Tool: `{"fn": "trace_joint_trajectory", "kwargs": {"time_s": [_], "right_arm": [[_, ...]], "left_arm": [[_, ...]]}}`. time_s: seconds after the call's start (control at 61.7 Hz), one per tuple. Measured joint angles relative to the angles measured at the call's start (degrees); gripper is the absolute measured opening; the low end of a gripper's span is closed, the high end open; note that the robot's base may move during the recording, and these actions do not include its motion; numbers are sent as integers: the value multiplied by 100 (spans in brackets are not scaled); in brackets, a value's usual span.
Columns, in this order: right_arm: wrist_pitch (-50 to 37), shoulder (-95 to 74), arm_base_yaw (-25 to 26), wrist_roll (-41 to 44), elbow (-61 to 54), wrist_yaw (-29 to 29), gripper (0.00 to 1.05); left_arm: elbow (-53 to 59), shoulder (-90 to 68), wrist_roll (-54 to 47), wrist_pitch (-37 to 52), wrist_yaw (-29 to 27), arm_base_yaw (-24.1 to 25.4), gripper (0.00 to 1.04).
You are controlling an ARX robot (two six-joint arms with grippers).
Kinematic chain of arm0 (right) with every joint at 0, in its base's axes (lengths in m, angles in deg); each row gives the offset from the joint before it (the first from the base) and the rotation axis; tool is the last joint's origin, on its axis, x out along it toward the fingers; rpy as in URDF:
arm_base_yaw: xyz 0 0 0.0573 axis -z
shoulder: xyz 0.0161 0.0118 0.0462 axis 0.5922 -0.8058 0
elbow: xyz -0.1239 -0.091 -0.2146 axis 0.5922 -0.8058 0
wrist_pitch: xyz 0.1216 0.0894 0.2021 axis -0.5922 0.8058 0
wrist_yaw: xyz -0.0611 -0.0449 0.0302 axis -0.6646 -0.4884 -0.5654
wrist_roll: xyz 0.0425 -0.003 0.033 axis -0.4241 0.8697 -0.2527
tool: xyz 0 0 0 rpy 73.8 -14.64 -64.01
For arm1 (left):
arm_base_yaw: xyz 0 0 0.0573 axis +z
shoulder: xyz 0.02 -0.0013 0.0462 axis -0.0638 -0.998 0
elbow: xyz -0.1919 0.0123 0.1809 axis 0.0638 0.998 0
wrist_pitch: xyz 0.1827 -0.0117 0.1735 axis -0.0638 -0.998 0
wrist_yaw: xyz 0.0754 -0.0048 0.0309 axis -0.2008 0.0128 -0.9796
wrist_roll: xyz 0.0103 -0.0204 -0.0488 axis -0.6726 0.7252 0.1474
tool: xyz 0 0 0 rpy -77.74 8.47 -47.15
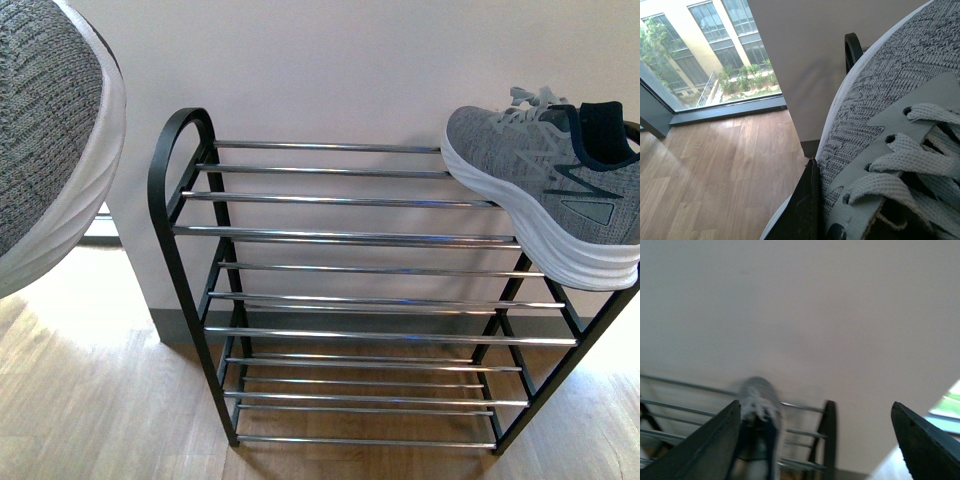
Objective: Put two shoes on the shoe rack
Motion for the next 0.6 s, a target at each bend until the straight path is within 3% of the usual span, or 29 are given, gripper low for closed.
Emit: {"fn": "trace_joint_trajectory", "kwargs": {"time_s": [0.097, 0.437, 0.599], "right_arm": [[-669, 483, -208, -378, -914, -72, 58], [-1078, 1421, -619, -533, -2363, -461, 5], [-1106, 1947, -798, -553, -2903, -643, 2]], "left_arm": [[0, 0, 0, 0, 0, 0, 2], [0, 0, 0, 0, 0, 0, 2], [0, 0, 0, 0, 0, 0, 2]]}}
